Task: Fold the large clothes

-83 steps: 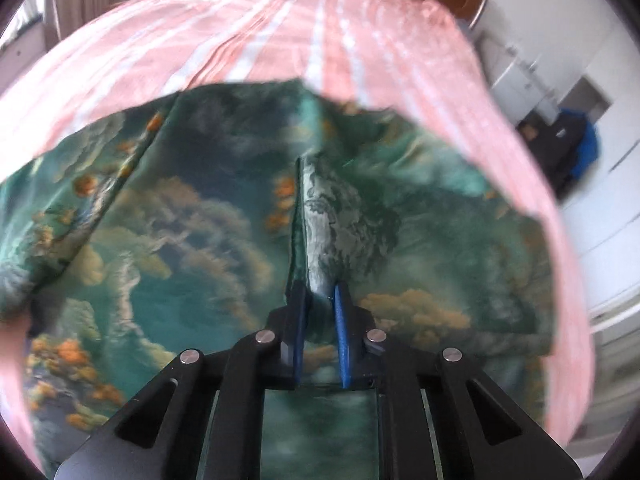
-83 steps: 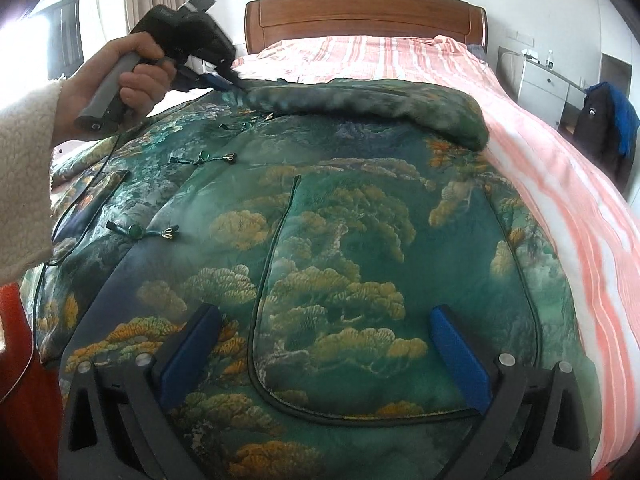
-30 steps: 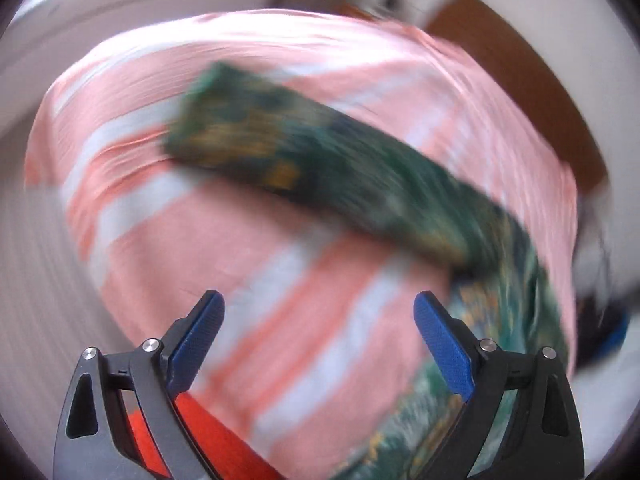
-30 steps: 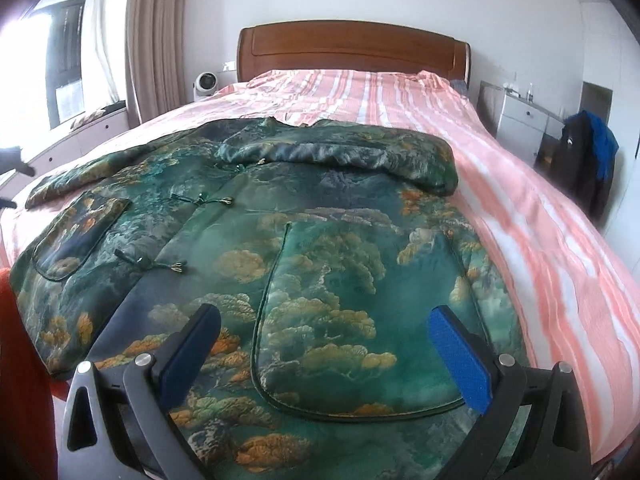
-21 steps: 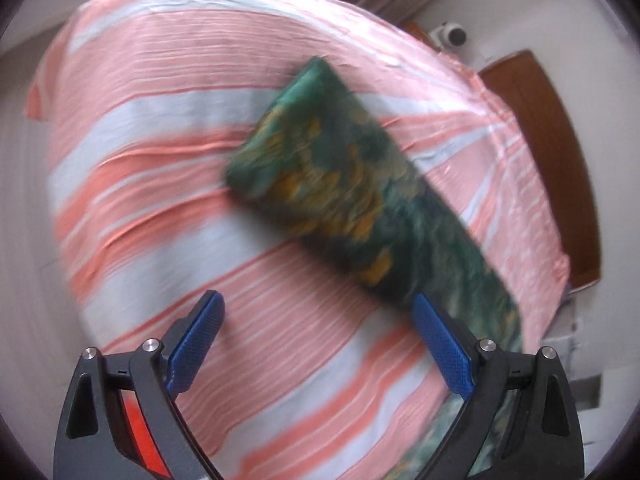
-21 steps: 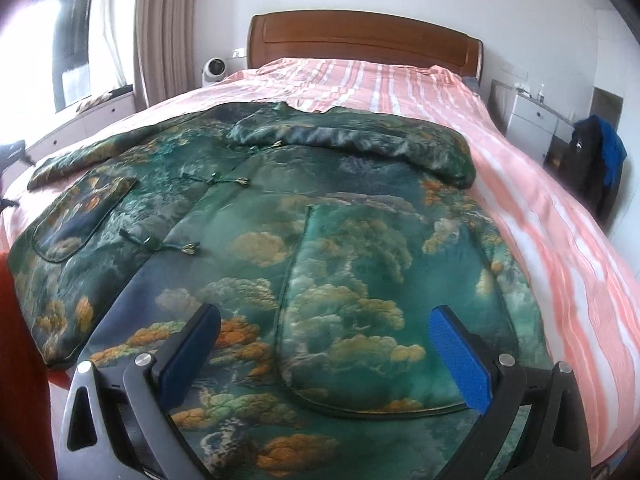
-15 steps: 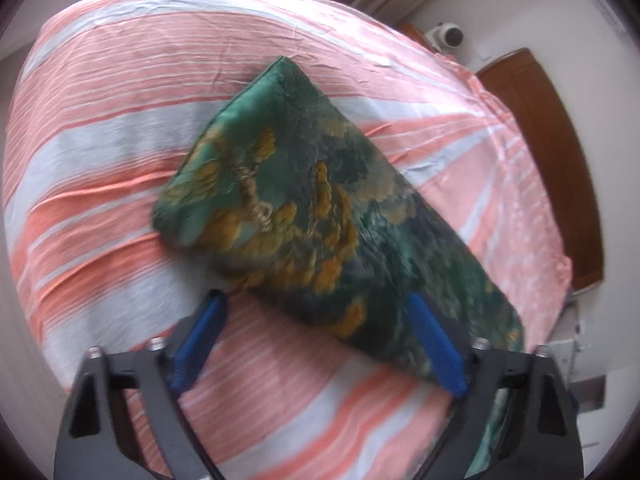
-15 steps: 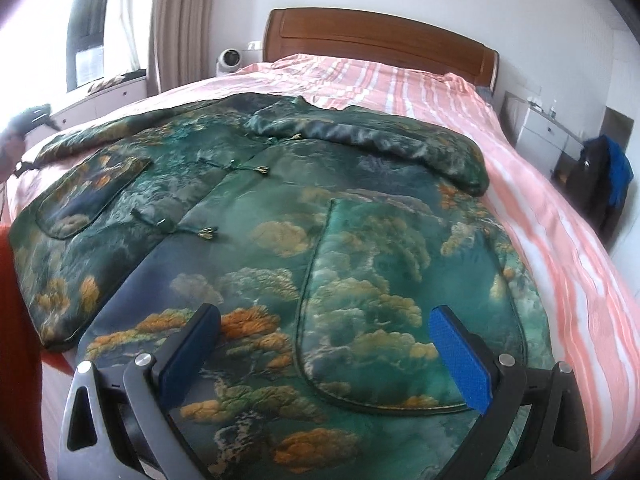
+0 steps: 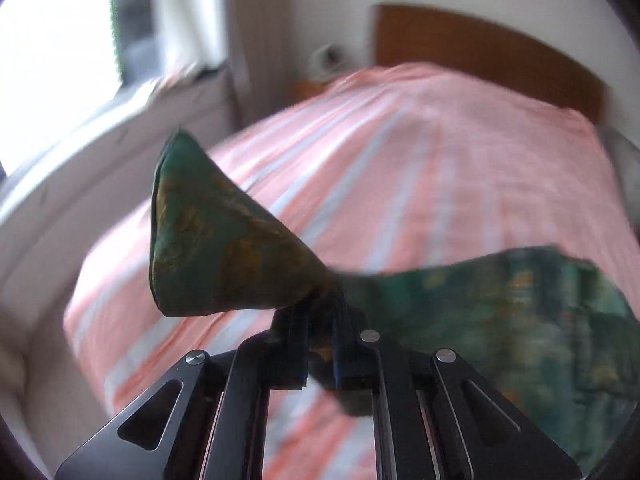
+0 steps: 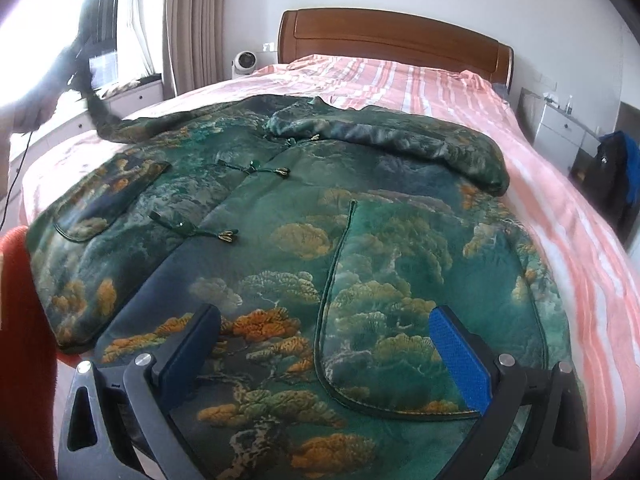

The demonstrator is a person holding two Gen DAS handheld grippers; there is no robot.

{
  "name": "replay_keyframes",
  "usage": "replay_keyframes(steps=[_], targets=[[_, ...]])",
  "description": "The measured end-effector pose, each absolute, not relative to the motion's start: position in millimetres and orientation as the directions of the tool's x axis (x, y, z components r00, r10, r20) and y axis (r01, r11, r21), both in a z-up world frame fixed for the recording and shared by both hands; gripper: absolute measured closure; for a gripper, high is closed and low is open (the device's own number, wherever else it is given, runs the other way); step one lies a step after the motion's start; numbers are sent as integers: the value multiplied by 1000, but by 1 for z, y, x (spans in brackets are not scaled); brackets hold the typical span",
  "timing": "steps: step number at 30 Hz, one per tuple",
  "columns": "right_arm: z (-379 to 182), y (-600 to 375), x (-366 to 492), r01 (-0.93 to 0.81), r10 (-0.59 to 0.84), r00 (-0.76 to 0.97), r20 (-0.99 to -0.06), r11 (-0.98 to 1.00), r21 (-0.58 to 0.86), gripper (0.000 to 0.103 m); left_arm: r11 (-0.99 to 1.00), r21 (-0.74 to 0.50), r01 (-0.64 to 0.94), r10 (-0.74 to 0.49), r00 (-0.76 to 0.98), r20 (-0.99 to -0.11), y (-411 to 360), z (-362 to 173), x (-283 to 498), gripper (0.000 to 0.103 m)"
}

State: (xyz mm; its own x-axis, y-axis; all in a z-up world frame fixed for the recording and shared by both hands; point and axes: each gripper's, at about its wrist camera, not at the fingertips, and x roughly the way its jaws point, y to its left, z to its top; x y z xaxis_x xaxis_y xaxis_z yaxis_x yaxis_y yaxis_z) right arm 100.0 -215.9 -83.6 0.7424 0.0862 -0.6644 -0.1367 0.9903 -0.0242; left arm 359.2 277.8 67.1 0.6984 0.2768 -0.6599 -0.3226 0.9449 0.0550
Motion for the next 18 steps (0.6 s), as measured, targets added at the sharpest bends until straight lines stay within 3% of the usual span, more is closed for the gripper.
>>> replay_keyframes(steps=[4, 8, 11, 15, 18], targets=[[-80, -223, 100, -131, 107, 745, -658, 991, 13, 1, 993, 84, -80, 114, 794, -597, 161, 112, 382, 96], [-77, -231, 98, -119, 114, 753, -648, 992, 36, 1, 981, 114, 156, -60, 807, -587, 40, 116, 398, 96], [-76, -238, 98, -104, 109, 753, -648, 994, 46, 1, 944, 132, 303, -165, 778, -606, -49, 94, 402, 96], [-79, -245, 99, -88, 118, 740, -662, 993, 79, 1, 899, 167, 405, -188, 700, -689, -139, 26, 409, 95], [-80, -246, 99, -88, 122, 736, -666, 993, 85, 1, 870, 181, 458, -149, 596, -789, -172, -32, 411, 69]])
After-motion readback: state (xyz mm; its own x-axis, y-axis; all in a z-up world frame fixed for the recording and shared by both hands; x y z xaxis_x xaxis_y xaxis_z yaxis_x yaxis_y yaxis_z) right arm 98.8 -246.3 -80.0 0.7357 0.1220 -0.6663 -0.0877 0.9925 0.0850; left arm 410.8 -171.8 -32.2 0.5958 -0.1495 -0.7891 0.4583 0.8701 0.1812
